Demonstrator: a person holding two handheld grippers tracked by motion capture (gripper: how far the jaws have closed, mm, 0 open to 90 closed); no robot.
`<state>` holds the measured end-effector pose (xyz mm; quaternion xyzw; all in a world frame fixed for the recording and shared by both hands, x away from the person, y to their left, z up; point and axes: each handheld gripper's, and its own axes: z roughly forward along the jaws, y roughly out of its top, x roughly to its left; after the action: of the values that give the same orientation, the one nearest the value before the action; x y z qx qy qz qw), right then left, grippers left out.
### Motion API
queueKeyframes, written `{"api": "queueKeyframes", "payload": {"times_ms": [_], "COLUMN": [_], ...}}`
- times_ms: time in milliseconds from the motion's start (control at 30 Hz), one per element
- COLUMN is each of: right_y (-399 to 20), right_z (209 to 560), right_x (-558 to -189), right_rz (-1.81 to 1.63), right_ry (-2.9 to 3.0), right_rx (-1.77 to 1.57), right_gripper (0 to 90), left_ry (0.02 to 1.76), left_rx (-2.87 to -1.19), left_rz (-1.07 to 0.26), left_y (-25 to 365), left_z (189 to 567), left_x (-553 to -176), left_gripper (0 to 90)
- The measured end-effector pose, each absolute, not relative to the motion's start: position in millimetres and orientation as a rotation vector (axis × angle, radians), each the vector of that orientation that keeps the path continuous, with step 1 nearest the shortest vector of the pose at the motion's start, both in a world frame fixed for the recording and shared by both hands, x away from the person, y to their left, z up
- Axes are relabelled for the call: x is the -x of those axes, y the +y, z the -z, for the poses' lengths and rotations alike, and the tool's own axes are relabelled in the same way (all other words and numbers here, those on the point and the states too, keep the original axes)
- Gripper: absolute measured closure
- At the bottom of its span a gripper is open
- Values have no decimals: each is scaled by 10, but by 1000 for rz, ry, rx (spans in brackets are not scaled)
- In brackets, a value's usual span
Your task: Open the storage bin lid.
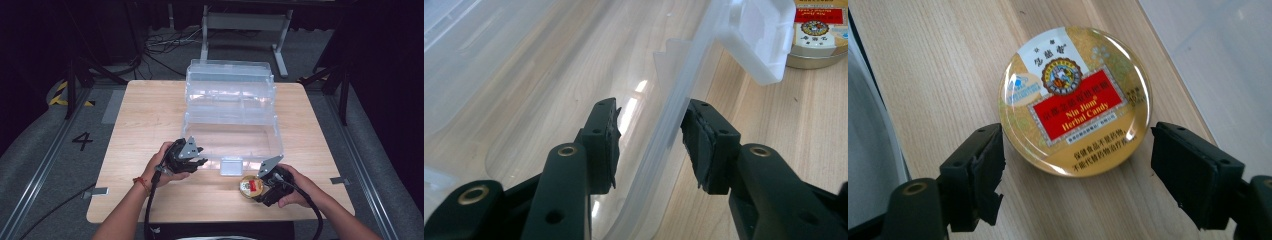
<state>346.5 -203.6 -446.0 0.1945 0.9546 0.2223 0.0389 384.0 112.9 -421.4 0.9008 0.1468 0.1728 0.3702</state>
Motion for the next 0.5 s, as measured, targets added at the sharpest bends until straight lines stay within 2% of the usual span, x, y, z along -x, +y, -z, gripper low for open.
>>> {"api": "queueKeyframes", "payload": {"times_ms": [500], "right_y": [-1693], "right_z": [4462], "right_x": [-3543], "right_rz": [-521], "right_ry": [2957], "right_rx": [-549], "right_gripper": [187], "left_ry": [377], "left_rx": [-2308], "left_rz": [-440], "left_y": [1133], "left_z": [4212], "left_x": [-3842], "left_gripper": [585]}}
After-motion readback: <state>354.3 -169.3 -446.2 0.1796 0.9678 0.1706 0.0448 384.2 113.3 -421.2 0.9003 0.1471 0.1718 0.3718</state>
